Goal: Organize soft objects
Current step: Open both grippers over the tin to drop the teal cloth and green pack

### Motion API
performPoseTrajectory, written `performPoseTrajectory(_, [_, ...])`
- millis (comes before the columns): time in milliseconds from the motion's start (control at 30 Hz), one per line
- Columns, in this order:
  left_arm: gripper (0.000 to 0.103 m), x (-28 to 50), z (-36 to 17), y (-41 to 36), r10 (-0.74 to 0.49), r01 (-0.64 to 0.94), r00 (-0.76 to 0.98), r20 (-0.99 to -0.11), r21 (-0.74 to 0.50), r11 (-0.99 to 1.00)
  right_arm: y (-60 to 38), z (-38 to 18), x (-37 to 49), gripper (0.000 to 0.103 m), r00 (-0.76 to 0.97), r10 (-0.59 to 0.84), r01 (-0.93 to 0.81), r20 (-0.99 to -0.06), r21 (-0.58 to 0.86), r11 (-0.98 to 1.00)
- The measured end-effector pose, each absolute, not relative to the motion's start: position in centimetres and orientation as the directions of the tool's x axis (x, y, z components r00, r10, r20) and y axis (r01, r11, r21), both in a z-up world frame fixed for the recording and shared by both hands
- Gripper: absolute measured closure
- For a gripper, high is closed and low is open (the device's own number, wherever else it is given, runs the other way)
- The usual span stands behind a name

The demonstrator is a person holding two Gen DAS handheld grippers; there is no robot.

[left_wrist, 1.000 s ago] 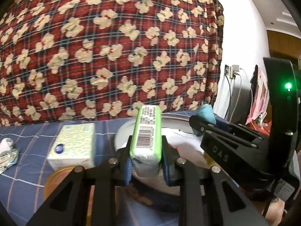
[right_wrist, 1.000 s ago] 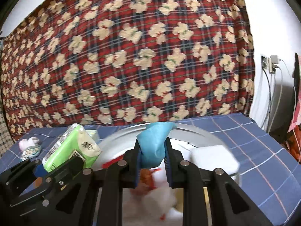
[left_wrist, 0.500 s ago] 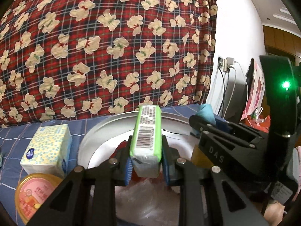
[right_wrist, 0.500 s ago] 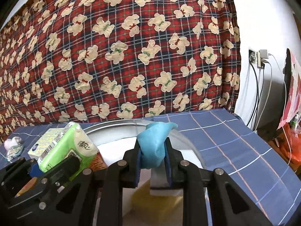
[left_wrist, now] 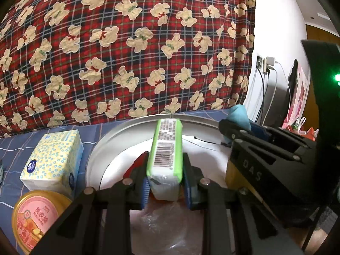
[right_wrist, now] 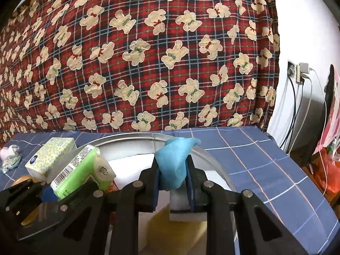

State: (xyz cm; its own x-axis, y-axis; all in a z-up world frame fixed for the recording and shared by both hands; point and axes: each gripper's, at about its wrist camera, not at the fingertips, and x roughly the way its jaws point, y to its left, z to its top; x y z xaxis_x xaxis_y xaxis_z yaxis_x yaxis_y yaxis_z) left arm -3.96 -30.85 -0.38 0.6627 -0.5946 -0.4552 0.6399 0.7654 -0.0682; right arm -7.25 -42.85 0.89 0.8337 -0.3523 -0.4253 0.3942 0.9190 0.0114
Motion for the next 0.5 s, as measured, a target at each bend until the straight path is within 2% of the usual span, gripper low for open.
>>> performPoseTrajectory(267, [0.079,-3.57,-0.49,-30.95,-0.583,0.629,0.661,-0.472,-0.075,0.774,-42.88,0.8,-6.87,0.079,0.825,-0.344,0.391,-0.448,0.012,0.92])
performPoseTrajectory(400, [0.075,-3.49,-0.57,-30.99,-0.571,0.619,0.67,-0.475,-0.069,0.783,-42.8,0.79,-6.7,0.079,0.826,-0.333,0.38,-0.454,0.013,0.925])
performPoseTrajectory(433, [0.068,-3.5,-0.55,-30.95,-0.567,0.614,0.675,-0.473,-0.066,0.787,-42.78,0.79,-6.65,0.078,0.827,-0.328,0.376,-0.455,0.015,0.926])
performPoseTrajectory(467, [0.047,-3.59,-0.52,-30.84,-0.561,0.607,0.683,-0.468,-0.063,0.792,-42.77,0.82,-6.68,0.073,0.831,-0.322,0.371,-0.454,0.021,0.928])
performPoseTrajectory(500, [0.034,-3.94,-0.38,-30.62,-0.551,0.596,0.702,-0.451,-0.053,0.801,-42.76,0.84,-6.73,0.07,0.837,-0.311,0.363,-0.451,0.031,0.931])
